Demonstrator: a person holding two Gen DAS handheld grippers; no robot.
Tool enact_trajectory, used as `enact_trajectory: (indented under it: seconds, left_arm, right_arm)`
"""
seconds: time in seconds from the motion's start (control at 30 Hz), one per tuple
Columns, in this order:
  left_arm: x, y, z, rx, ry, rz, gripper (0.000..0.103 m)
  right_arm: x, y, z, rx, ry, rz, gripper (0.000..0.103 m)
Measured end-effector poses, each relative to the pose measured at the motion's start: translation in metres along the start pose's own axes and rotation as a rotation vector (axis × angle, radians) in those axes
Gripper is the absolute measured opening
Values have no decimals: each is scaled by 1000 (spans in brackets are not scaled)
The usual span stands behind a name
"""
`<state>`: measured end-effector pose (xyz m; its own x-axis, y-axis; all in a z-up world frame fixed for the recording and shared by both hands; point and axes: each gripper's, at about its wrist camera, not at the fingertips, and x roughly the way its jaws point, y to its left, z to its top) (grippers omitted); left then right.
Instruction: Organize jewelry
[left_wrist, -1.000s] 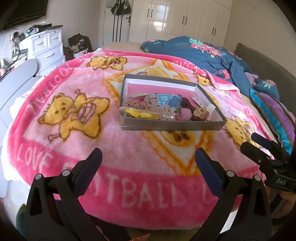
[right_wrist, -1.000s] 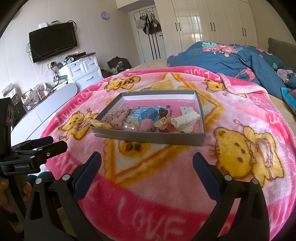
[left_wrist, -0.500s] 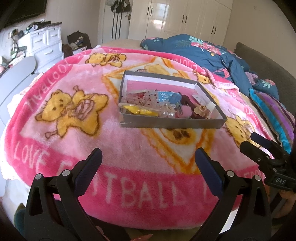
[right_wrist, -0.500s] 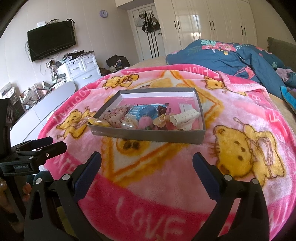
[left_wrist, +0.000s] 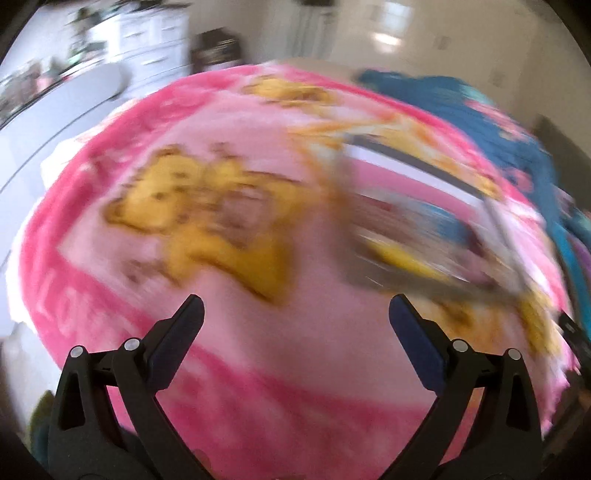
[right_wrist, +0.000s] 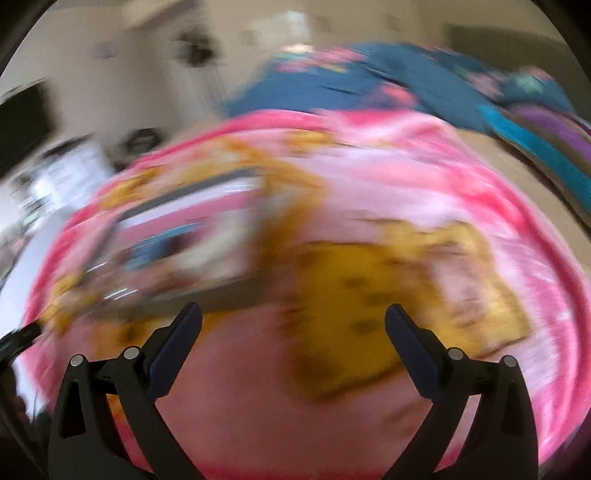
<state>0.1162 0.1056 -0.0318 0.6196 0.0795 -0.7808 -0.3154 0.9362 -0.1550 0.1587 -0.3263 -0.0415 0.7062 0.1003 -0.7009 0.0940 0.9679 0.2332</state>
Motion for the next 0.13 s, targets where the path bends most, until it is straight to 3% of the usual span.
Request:
enact_trajectory:
  seconds: [0.07,0.13]
  left_arm:
    - [23,27,23,-61,15,53,94]
    - [50,55,48,-127,25,141,94]
  right_arm:
    - [19,-37,18,68,3,-86,99]
    - [41,-80,41,120,4,-243,99]
